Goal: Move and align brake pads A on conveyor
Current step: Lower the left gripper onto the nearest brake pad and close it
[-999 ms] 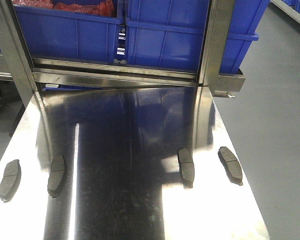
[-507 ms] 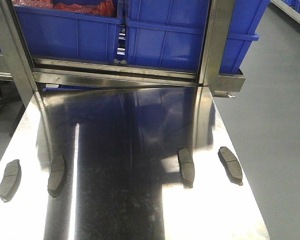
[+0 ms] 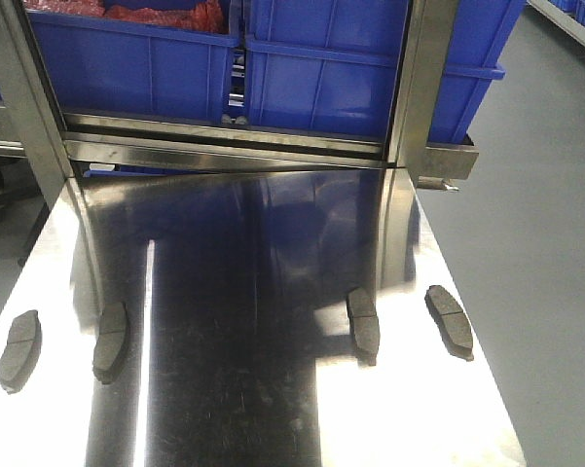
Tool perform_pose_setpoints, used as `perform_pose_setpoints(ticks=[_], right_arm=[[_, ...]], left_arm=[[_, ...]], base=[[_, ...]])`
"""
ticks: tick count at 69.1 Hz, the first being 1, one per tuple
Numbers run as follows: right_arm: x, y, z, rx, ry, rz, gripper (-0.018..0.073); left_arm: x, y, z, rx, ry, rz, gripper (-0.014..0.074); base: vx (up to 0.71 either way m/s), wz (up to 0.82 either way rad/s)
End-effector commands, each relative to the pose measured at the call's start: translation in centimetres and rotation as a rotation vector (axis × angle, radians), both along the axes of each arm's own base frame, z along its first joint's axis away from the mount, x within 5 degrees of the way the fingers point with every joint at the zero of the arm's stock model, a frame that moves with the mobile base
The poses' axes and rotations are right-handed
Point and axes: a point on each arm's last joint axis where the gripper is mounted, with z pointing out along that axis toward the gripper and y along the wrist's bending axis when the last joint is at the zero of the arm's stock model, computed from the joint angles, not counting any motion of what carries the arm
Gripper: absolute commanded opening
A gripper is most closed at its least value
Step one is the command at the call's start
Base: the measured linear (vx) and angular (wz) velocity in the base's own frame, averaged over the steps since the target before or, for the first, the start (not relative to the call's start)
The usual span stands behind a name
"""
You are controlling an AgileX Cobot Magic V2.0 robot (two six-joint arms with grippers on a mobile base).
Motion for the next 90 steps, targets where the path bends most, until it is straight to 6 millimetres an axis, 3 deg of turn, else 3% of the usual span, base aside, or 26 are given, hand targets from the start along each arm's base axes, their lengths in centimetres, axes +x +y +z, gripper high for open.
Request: perform_pose_setpoints(ticks=[1, 15, 23, 43, 68, 90], right_arm=[[-0.1, 0.0, 0.1, -0.011, -0.071, -0.007, -0.0008], [-0.1, 0.0, 0.1, -0.011, -0.071, -0.007, -0.0008], [-0.1, 0.0, 0.1, -0.011, -0.071, -0.007, -0.0008], [-0.1, 0.0, 0.1, -0.011, -0.071, -0.007, -0.0008], [-0.1, 0.0, 0.1, -0.011, -0.071, -0.007, -0.0008], [-0.1, 0.0, 0.1, -0.011, -0.071, -0.007, -0.0008]], left_arm=[[0.3, -0.1, 1.5, 0.001, -0.081, -0.007, 0.071], [0.3, -0.1, 1.2, -0.008, -0.056, -0.007, 0.0684], [1.6, -0.2, 0.7, -0.054, 0.013, -0.019, 0.0682], [8.7, -0.1, -1.8, -0.101, 0.434, -0.057, 0.0679], [17.9, 1.0, -5.3, -0.142, 0.737, 0.007, 0.0665], [23.0, 1.3, -8.8, -0.158, 0.889, 0.009, 0.0652]], base=[[0.0, 0.0], [0.0, 0.0], [0.0, 0.0], [0.0, 0.0], [0.0, 0.0], [0.0, 0.0]])
